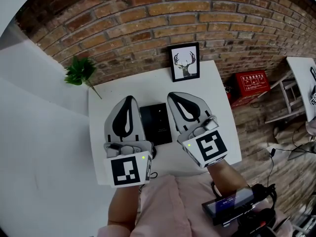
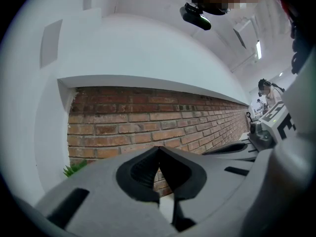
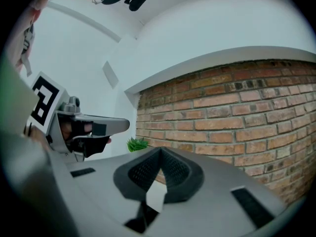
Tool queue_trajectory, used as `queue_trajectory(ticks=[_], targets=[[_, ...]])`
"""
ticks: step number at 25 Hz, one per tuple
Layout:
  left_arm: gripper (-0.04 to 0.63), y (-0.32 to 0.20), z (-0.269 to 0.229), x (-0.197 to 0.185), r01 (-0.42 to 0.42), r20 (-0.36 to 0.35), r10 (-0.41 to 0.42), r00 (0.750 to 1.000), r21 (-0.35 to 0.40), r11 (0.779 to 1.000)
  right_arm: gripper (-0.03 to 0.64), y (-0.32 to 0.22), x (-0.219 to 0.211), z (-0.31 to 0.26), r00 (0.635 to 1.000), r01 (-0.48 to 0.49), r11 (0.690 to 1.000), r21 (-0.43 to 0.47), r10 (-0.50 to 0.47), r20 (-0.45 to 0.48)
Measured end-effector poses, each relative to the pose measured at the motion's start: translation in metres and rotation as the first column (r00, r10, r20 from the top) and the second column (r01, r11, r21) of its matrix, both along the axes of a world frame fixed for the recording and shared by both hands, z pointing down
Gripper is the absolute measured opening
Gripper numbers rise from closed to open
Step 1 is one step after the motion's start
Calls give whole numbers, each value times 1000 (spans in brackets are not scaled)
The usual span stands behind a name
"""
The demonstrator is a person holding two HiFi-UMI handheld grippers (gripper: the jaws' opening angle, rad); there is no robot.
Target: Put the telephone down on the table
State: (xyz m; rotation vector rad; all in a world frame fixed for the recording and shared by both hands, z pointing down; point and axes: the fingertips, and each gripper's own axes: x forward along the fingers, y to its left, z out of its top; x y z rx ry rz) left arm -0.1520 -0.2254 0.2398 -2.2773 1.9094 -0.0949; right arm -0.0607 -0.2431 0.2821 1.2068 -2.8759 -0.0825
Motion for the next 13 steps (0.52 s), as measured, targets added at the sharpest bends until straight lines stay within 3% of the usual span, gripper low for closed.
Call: queue_trajectory(ticks=[13], targets=[[5, -3, 5, 6, -14, 7, 14, 1000, -25, 1000, 5, -3, 3, 1, 1000, -11, 1000, -4, 11, -3]])
